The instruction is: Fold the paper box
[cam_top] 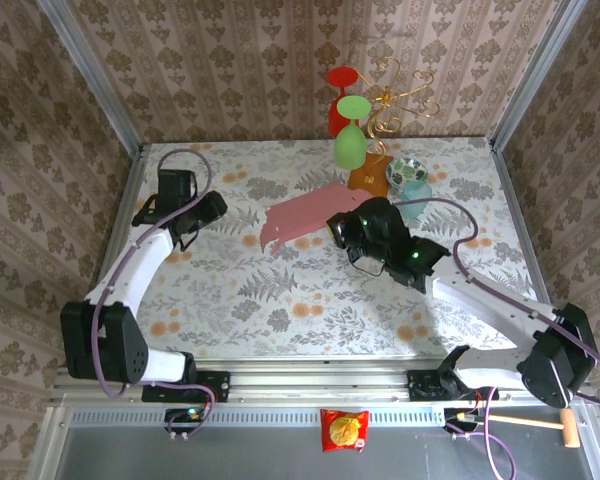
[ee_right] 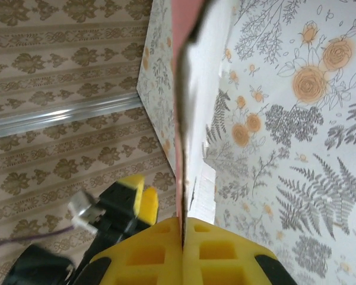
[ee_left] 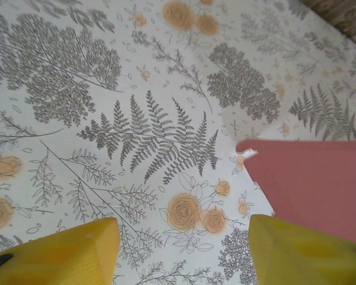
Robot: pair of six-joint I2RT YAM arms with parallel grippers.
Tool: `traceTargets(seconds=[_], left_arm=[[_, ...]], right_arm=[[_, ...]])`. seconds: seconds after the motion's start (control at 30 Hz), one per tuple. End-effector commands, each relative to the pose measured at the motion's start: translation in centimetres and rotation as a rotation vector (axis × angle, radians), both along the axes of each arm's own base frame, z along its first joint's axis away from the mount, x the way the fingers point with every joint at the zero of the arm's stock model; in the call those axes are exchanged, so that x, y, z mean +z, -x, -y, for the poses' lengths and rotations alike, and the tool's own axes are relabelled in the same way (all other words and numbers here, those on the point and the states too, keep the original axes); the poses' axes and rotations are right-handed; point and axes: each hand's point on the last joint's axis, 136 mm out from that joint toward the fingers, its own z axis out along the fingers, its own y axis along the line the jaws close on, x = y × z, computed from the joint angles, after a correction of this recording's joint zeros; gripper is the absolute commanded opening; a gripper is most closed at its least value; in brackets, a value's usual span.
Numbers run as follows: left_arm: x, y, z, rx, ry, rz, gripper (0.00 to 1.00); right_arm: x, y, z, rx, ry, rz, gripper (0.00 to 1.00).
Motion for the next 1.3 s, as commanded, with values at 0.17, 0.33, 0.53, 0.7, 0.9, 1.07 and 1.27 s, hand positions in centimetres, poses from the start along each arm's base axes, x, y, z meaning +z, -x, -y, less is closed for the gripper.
traceTargets(seconds=[0.17,0.33,0.53,0.7,0.9,1.07,1.27], left_arm=[[-2.9,-2.5,6.8,-0.215,0.215,-0.045,0.57],[-6.5,-1.4,11.5,-0.318,0.269,-0.091,0.50],[-7.7,2.0,15.9,-0.400,0.410,-0.134,0.40],[-6.6,5.1,17.8,-0.445,0.486,-0.143,0.36],[-4.3,7.7,17.5,-0.433,0.554,-0.125,0.34],[-2.9,9.7,17.2,-0.418,0.614,-0.132,0.34],[-2.9,12.2,14.9,-0.341,0.609,-0.162,0.34]], right_arm=[[2.5,3.9,2.7,-0.010,0.049,-0.155,0.00],[3.4,3.6,2.7,-0.032,0.006,-0.148,0.00],[5.5,1.9,1.9,-0.045,-0.044,-0.121,0.00],[7.7,0.6,0.9,-0.042,-0.057,-0.111,0.00],[8.7,-0.9,-0.5,-0.042,-0.076,-0.104,0.00],[7.2,-2.4,-1.7,-0.063,-0.086,-0.141,0.00],[4.7,-5.2,-2.6,-0.102,-0.109,-0.105,0.00]])
